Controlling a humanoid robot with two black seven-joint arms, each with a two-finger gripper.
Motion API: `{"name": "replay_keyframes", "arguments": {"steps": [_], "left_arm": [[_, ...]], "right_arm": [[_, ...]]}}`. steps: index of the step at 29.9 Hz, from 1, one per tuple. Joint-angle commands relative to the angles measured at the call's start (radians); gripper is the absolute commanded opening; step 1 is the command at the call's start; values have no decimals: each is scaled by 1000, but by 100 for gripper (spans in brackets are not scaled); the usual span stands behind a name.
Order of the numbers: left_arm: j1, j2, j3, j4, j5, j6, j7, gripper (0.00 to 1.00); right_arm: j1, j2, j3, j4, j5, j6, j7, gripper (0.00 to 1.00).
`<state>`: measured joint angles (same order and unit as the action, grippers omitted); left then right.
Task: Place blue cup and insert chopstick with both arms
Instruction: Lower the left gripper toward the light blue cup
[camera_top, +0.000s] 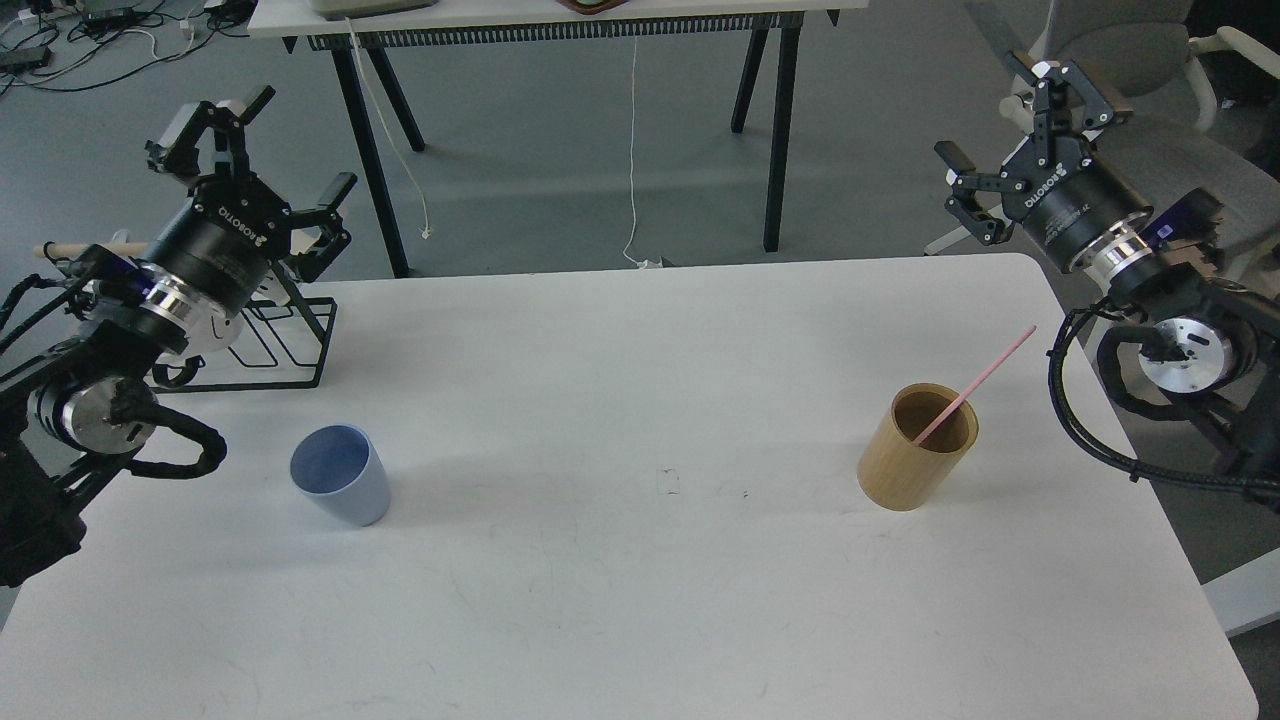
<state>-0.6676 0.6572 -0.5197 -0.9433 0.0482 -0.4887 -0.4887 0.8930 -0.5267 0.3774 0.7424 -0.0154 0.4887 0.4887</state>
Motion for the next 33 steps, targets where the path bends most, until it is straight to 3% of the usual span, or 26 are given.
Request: {"name": "replay_keyframes", "arguments": {"steps": [1, 19, 25, 29, 33], "left_arm": [[6, 4, -2, 0, -10, 0, 0, 100], [11, 42, 10, -6, 76, 0, 0, 100], [-27, 221, 12, -175, 189, 0, 0, 100], [-75, 370, 21, -294, 411, 0, 0, 100], [-130, 488, 127, -364, 651, 0, 0, 100]], "right_arm": [[1, 4, 0, 2, 0, 0, 0, 97], [0, 10, 0, -1, -1, 0, 0, 97], [0, 10, 3, -3, 0, 0, 0, 97], [0, 8, 8, -5, 0, 0, 0, 97], [-8, -1, 11, -6, 0, 0, 0, 97]]}}
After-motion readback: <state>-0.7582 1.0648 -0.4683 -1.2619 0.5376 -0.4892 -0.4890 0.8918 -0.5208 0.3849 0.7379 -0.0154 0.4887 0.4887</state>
